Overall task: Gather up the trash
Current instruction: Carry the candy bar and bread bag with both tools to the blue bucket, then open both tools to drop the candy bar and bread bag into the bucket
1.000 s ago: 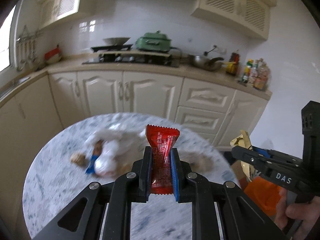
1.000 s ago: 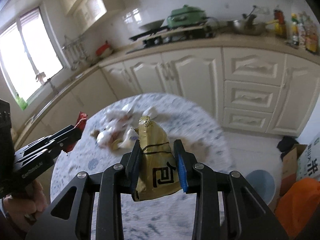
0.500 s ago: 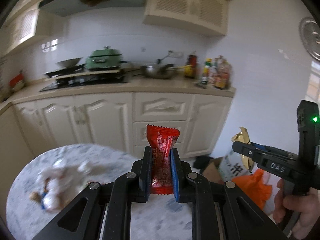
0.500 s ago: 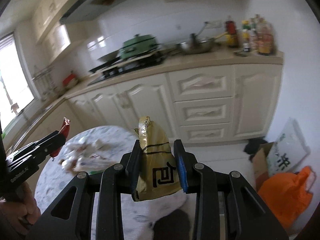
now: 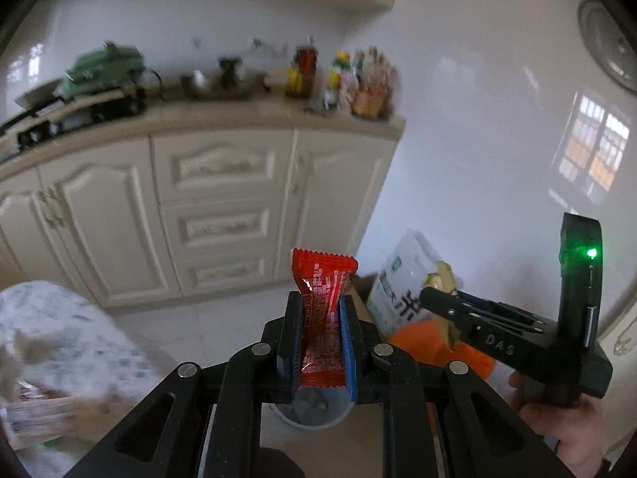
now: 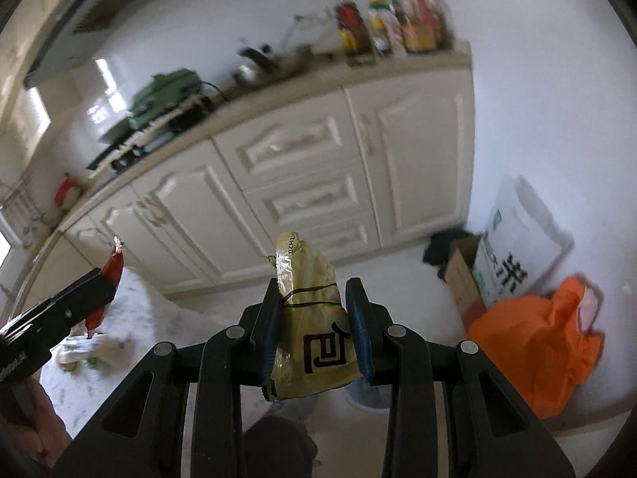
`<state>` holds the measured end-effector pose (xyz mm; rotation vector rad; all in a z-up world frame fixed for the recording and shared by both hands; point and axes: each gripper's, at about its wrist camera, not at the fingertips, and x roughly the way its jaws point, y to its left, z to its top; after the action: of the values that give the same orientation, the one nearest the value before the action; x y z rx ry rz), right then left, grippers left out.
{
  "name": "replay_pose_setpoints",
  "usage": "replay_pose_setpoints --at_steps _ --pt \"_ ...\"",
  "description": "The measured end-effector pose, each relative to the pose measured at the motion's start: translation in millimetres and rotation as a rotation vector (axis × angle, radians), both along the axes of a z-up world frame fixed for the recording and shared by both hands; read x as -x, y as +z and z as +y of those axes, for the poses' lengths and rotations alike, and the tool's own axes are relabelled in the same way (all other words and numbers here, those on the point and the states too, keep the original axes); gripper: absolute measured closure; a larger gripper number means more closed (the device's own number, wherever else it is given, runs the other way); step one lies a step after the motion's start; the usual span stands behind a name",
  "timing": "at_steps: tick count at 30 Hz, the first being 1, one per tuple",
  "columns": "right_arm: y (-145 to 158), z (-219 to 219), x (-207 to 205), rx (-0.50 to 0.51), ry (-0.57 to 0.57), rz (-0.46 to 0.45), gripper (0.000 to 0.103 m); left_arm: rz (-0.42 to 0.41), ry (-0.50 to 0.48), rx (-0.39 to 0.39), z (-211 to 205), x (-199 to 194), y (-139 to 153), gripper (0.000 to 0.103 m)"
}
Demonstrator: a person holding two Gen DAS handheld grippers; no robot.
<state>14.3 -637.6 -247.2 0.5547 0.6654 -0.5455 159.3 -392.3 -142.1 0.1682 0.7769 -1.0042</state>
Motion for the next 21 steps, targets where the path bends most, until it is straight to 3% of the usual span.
replay_pose_setpoints --at_steps 6,14,17,19,20,21 --pt "-48 -32 -7 -0.087 -0.034 0.040 0.071 0.118 -0.037 -0.120 -78 -33 -54 0.089" --pt "-84 -65 -17 -0.160 -0.053 0.056 0.071 0.176 -0.073 -0.201 -158 -70 -86 0.089" --pt "-97 -73 -20 -0.184 -0.059 0.071 0.068 0.188 -0.083 -0.244 -182 -75 -105 0.082" --pt "-106 -79 -20 -0.202 -0.080 0.090 0.067 0.216 -0.082 -0.289 -196 -82 -117 0.063" --pt "-111 -82 -19 -0.220 -0.086 0.091 0.066 0.221 -0.076 -0.299 -203 -85 -121 0.041" --pt "-116 -84 -17 -0.235 -0.100 0.090 0.056 0.216 -0.057 -0.286 -209 -88 -121 0.027"
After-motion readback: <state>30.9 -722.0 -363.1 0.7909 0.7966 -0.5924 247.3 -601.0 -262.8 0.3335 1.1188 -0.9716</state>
